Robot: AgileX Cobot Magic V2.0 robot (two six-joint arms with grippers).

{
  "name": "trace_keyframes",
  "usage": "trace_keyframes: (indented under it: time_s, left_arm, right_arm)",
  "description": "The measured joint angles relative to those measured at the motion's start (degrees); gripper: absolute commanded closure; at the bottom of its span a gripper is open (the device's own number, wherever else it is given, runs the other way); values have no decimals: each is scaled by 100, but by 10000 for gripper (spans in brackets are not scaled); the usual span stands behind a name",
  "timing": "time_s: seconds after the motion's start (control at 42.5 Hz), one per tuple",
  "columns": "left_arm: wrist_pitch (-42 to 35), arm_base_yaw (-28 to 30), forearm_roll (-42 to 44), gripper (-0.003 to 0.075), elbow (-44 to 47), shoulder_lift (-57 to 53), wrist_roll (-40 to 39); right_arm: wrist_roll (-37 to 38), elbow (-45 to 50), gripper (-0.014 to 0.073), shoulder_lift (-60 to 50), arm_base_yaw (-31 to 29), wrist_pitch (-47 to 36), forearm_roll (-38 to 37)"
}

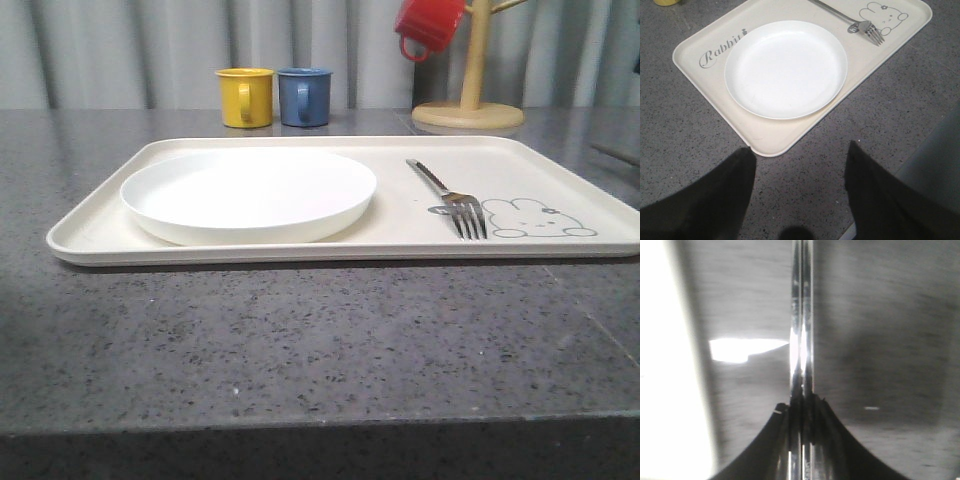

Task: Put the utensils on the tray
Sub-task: 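Grasp the metal chopsticks with the right gripper, then lay the chopsticks on the tray next to the fork, release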

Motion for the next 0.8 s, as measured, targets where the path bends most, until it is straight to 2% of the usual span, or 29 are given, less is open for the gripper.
trace_keyframes:
  time_s: [0.282, 0.659, 0.729, 0.8]
  left_arm:
    - [-2, 0, 0, 332, 0, 0, 0]
    - [-2, 0, 0, 332, 0, 0, 0]
    - [-2, 0, 0, 332, 0, 0, 0]
    - [-2, 0, 0, 332, 0, 0, 0]
  right_arm:
    - [47, -367, 566, 82, 1126, 68, 630]
    - [1115, -367, 561, 707, 1264, -412, 737]
    - [1150, -367, 520, 730, 1264, -412, 737]
    - [1151, -367, 432, 730, 1264, -412, 737]
